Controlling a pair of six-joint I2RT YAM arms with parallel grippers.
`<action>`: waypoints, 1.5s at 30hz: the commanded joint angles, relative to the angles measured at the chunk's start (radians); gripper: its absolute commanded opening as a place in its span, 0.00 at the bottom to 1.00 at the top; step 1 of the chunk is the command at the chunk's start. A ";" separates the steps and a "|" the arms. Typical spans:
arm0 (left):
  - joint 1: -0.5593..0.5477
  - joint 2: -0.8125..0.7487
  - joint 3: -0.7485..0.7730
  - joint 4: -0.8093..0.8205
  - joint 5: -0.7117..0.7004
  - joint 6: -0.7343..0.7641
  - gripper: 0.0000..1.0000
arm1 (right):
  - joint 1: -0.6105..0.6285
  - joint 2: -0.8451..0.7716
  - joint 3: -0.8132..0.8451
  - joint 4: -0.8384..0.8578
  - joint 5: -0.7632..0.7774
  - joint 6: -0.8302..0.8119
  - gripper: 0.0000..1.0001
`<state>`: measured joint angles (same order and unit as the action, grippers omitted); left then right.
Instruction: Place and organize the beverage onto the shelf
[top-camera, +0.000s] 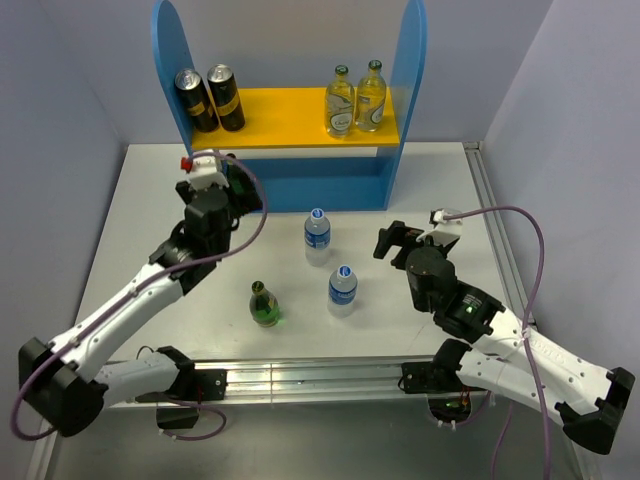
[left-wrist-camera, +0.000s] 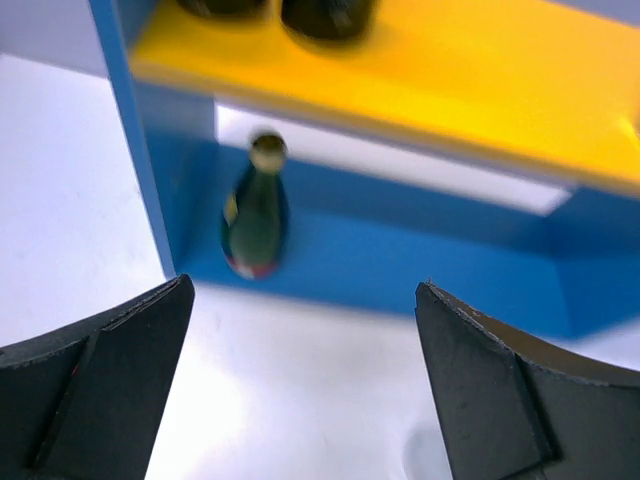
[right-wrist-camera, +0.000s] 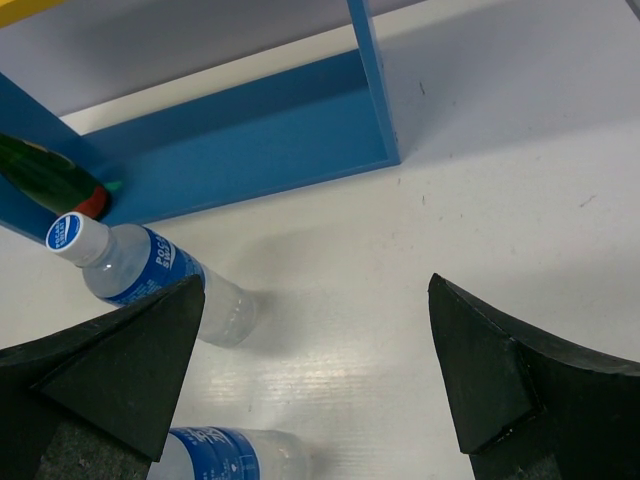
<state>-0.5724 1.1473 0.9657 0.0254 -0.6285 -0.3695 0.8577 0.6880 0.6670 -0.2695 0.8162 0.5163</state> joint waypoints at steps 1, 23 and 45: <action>-0.143 -0.109 -0.044 -0.243 -0.075 -0.141 0.99 | 0.000 0.004 -0.001 0.036 0.001 0.014 1.00; -0.834 -0.180 -0.306 -0.760 -0.471 -1.028 0.99 | -0.003 0.067 0.003 0.042 0.015 0.019 1.00; -0.839 0.052 -0.205 -0.827 -0.628 -1.137 0.09 | -0.008 0.062 -0.003 0.049 0.006 0.019 1.00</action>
<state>-1.4048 1.1648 0.7219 -0.7525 -1.2415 -1.4124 0.8547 0.7544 0.6670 -0.2615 0.8101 0.5209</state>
